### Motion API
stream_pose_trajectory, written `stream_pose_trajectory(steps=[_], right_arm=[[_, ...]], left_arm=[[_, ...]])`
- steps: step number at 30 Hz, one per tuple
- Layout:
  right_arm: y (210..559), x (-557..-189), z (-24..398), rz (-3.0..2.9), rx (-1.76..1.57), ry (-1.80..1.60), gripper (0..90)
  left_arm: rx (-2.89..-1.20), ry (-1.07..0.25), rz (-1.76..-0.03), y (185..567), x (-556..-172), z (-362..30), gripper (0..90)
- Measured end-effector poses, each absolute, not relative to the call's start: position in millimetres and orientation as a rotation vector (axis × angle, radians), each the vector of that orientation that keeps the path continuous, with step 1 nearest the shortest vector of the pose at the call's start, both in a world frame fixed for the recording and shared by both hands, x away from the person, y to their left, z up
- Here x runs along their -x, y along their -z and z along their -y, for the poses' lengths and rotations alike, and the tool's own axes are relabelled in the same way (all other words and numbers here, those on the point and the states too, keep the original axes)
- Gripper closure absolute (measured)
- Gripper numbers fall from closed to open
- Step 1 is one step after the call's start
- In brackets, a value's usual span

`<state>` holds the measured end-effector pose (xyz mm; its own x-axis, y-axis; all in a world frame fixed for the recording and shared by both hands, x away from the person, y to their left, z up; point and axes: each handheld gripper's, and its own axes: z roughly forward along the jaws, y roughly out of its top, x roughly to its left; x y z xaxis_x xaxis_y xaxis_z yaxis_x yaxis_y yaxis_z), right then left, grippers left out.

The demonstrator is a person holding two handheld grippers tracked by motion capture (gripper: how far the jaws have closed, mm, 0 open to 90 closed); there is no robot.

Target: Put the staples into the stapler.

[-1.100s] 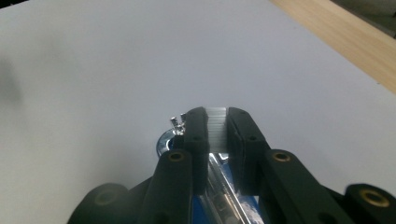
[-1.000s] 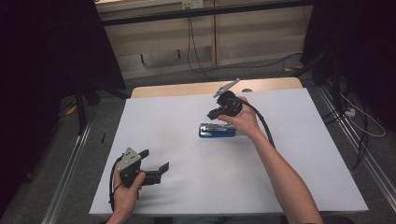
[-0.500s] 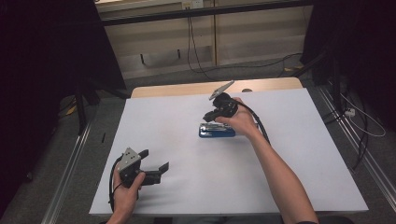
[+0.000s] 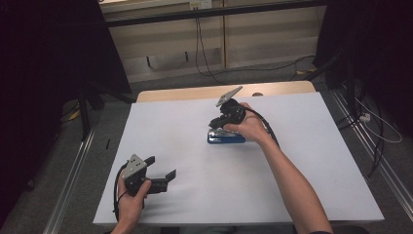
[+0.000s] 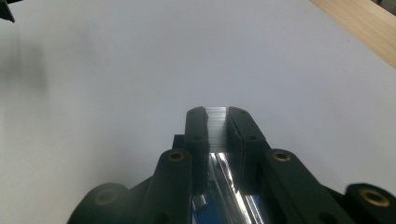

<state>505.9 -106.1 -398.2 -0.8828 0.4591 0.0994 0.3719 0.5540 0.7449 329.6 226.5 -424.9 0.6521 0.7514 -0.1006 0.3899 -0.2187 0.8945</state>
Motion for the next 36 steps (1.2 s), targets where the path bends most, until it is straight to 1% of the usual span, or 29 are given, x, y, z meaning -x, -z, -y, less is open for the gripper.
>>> stream_pose_trajectory(steps=[20,29,36], right_arm=[[403.0,-505.3,104.0,-2.724,-0.503,-1.177,79.1],[401.5,-510.0,102.8,-2.739,-0.486,-1.159,79.1],[407.7,-513.9,105.2,-2.771,-0.489,-1.157,79.1]], left_arm=[[-1.839,-0.436,-0.906,424.9,-329.7,-226.4,3.9],[-1.849,-0.432,-0.902,425.7,-330.7,-226.0,3.9],[-1.847,-0.433,-0.906,426.0,-330.9,-226.3,4.0]])
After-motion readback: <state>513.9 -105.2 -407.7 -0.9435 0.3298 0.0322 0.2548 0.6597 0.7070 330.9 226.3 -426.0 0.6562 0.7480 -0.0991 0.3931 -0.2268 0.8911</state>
